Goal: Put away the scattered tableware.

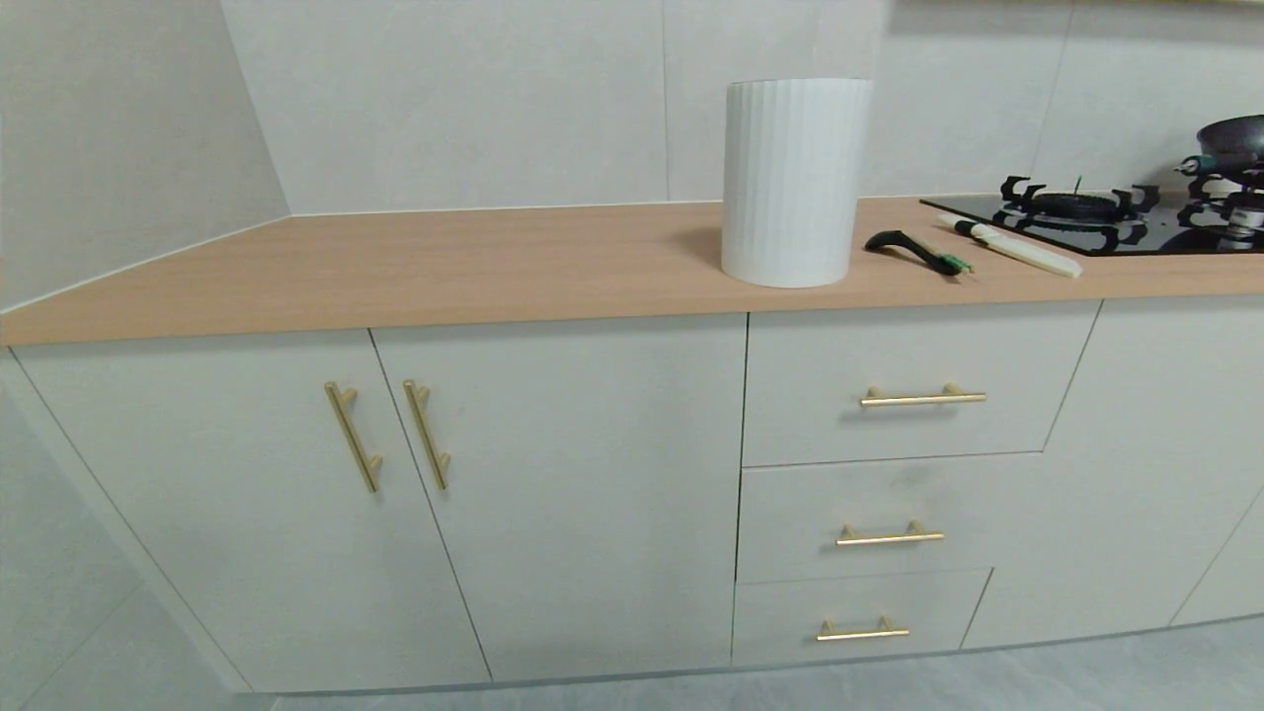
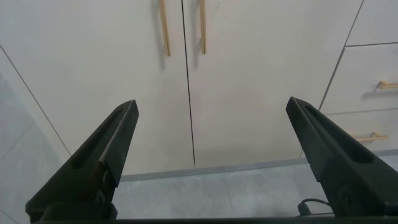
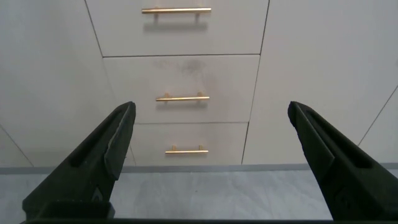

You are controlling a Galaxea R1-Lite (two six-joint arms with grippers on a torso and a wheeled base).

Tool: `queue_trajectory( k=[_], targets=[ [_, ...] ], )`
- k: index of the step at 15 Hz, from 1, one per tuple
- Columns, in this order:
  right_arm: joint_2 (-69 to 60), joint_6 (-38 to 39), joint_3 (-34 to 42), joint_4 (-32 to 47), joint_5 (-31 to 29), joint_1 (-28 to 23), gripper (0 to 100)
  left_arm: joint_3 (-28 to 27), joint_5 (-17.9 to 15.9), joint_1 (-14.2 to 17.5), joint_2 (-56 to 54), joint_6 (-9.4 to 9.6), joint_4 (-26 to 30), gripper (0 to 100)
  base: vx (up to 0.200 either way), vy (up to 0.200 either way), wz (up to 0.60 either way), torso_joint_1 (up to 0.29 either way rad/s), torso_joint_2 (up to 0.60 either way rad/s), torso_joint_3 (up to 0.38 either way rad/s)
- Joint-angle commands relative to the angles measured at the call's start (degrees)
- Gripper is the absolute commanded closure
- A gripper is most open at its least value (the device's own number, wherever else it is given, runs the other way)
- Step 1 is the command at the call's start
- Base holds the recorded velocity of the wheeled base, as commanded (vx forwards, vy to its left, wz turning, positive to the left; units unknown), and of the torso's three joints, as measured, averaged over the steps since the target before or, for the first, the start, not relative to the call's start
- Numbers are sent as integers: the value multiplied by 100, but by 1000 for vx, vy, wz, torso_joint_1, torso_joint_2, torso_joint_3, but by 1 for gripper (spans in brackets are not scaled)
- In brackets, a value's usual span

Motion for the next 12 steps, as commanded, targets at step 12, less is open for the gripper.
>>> queue_trajectory(
  k=[12],
  targets=[
    [2088,312,-1600,169,907,389,0,0,1,3,0,6,-5,0,0,0,0,0,0,0]
  ],
)
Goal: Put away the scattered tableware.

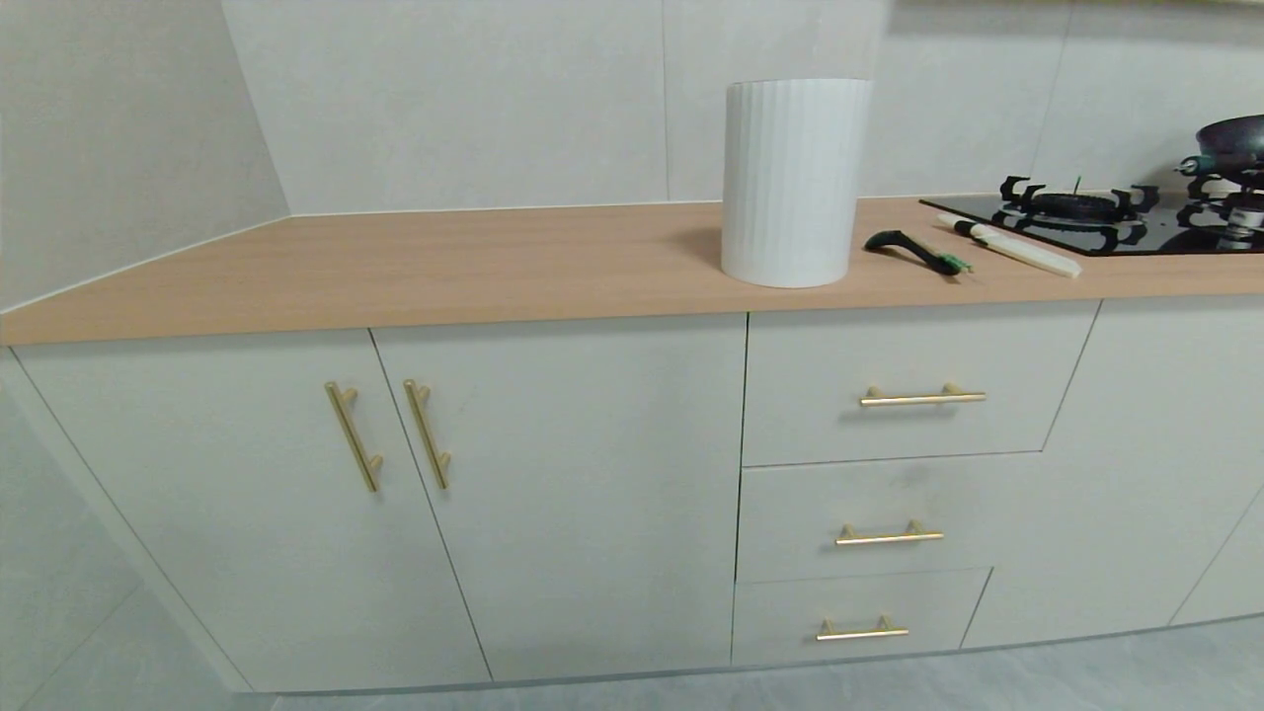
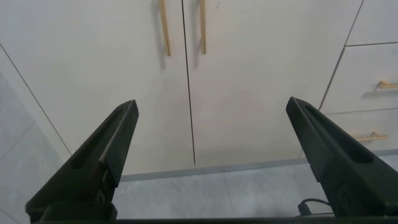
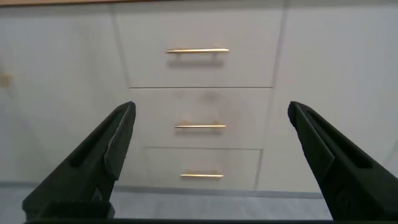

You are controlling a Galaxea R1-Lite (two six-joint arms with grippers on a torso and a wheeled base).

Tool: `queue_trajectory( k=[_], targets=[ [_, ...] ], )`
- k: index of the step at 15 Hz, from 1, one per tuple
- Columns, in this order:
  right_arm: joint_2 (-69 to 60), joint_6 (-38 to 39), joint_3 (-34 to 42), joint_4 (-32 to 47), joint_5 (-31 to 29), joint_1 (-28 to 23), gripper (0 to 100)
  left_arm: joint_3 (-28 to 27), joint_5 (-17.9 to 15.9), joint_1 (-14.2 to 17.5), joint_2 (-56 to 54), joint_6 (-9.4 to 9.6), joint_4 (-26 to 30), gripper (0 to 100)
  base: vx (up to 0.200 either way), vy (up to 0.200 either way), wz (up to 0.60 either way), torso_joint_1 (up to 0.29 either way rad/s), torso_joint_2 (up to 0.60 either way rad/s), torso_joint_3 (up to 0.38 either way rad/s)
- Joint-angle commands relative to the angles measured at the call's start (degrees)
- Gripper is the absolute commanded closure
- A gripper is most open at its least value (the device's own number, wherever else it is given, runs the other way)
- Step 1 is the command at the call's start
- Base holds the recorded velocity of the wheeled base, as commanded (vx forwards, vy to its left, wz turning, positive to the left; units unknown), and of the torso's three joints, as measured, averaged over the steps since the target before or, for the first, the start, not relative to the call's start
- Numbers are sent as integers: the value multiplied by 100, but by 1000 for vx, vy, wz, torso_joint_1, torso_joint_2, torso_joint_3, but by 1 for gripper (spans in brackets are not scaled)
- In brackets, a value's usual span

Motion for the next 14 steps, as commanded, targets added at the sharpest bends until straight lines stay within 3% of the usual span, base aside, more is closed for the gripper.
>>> queue_trajectory(
  k=[1,2,3,5,10,14],
  targets=[
    [2064,99,-497,85,663,310,0,0,1,3,0,4,-3,0,0,0,0,0,0,0],
    [2064,99,-497,85,663,310,0,0,1,3,0,4,-3,0,0,0,0,0,0,0],
    [3224,99,-620,-117,892,345,0,0,1,3,0,4,-3,0,0,0,0,0,0,0],
    [4314,90,-743,-407,997,363,0,0,1,3,0,-5,-3,0,0,0,0,0,0,0],
    [8032,46,-1420,-2359,936,363,0,0,-8,3,0,4,-3,0,0,0,0,0,0,0],
    [10202,2,-1974,-3712,707,108,0,0,1,3,0,4,-3,0,0,0,0,0,0,0]
  ],
)
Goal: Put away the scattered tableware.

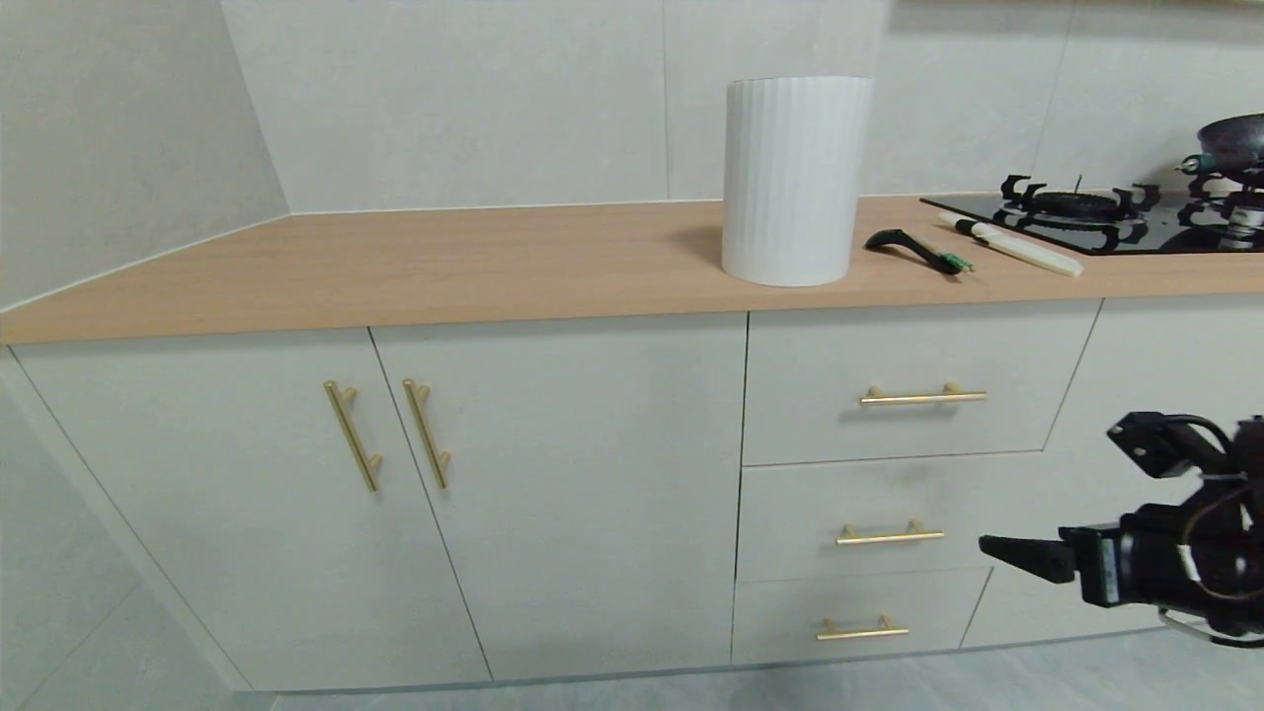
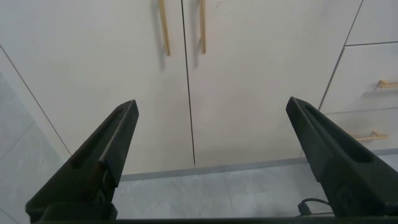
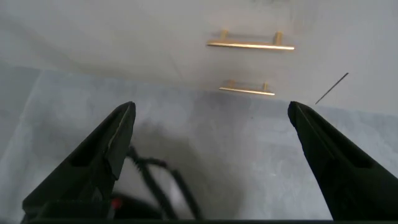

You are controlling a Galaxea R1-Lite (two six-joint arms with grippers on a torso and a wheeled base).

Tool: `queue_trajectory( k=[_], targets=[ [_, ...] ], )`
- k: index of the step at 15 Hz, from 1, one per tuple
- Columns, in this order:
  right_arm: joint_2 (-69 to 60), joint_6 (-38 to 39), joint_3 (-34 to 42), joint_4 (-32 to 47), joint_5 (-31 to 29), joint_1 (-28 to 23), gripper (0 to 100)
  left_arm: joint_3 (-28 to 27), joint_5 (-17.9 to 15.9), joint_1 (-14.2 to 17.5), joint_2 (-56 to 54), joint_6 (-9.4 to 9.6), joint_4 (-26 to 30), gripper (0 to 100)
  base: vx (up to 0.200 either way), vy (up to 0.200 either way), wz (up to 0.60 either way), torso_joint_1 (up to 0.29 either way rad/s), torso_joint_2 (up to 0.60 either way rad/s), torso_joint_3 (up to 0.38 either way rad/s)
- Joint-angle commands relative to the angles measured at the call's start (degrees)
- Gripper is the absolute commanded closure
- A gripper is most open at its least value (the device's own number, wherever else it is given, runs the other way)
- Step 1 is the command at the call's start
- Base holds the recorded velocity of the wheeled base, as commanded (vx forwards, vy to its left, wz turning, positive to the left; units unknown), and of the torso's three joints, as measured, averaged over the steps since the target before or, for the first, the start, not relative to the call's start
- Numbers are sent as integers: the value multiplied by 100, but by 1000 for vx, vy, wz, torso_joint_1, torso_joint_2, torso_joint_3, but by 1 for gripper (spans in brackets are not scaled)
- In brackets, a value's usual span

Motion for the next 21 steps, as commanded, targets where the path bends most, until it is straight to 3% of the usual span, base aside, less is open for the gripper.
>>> queue_trajectory(
  k=[1,6,8,13,21],
  targets=[
    [2450,-139,-807,-1036,-217,-165,0,0,1,0,0,1,2,0,0,0,0,0,0,0],
    [3760,-253,-1747,-1317,-849,2,0,0,-8,0,0,1,2,0,0,0,0,0,0,0],
    [4182,-253,-1809,-1924,-1052,2,0,0,1,0,0,1,2,0,0,0,0,0,0,0],
    [4911,-262,-1958,-2609,-1596,169,0,0,1,0,0,1,2,0,0,0,0,0,0,0],
    [5403,-235,-2538,-2645,-1878,169,0,0,-8,0,0,-8,2,0,0,0,0,0,0,0]
  ],
)
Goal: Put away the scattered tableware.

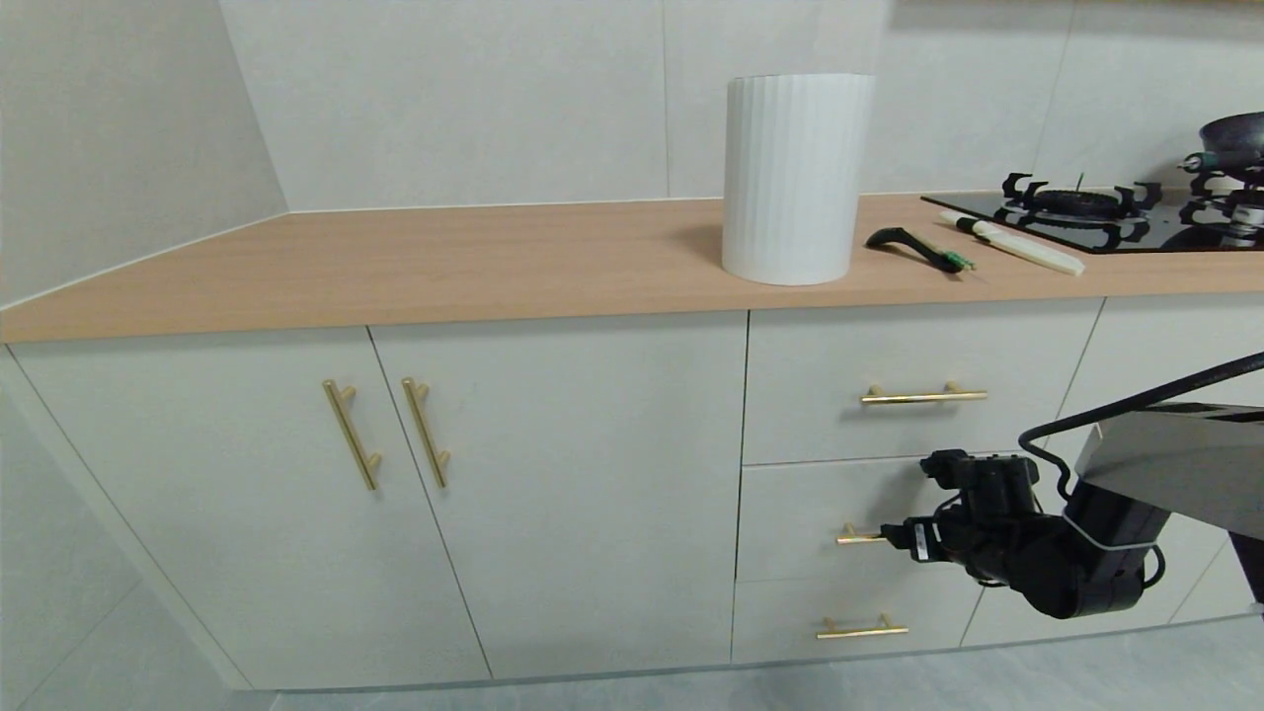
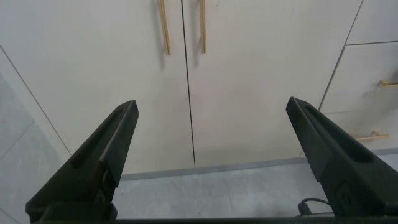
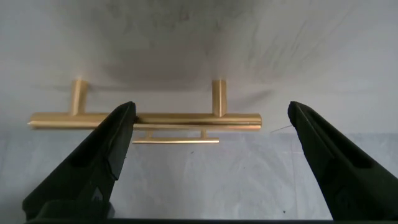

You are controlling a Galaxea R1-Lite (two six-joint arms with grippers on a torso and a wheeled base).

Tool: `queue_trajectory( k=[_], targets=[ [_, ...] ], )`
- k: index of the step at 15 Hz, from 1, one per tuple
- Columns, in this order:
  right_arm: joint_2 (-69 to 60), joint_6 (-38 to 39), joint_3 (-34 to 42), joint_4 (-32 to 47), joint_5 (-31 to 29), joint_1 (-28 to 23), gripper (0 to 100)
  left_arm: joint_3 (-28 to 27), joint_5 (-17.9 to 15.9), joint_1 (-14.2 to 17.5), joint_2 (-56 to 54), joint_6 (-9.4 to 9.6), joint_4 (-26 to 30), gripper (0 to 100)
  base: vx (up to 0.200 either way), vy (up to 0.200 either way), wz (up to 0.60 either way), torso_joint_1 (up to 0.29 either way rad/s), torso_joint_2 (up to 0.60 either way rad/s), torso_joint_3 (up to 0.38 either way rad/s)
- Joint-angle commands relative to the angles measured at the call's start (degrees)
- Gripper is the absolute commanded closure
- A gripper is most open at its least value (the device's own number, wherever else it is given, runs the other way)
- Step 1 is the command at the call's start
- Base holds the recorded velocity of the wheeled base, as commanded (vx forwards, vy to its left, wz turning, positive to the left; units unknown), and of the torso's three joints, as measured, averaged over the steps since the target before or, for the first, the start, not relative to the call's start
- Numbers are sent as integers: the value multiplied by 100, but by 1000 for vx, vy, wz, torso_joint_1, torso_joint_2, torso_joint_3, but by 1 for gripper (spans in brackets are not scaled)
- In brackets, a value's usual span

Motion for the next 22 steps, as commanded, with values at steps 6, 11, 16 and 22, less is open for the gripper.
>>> queue_trajectory(
  k=[6,11,16,22],
  targets=[
    [241,0,-154,42,-89,7,0,0,1,-2,0,8,0,0,0,0,0,0,0,0],
    [-76,-26,118,385,-45,33,0,0,1,-2,0,0,0,0,0,0,0,0,0,0],
    [-2484,-9,646,2486,403,314,0,0,1,-2,0,8,0,0,0,0,0,0,0,0],
    [-3275,299,558,2556,201,719,0,0,1,-2,0,0,0,0,0,0,0,0,0,0]
  ],
)
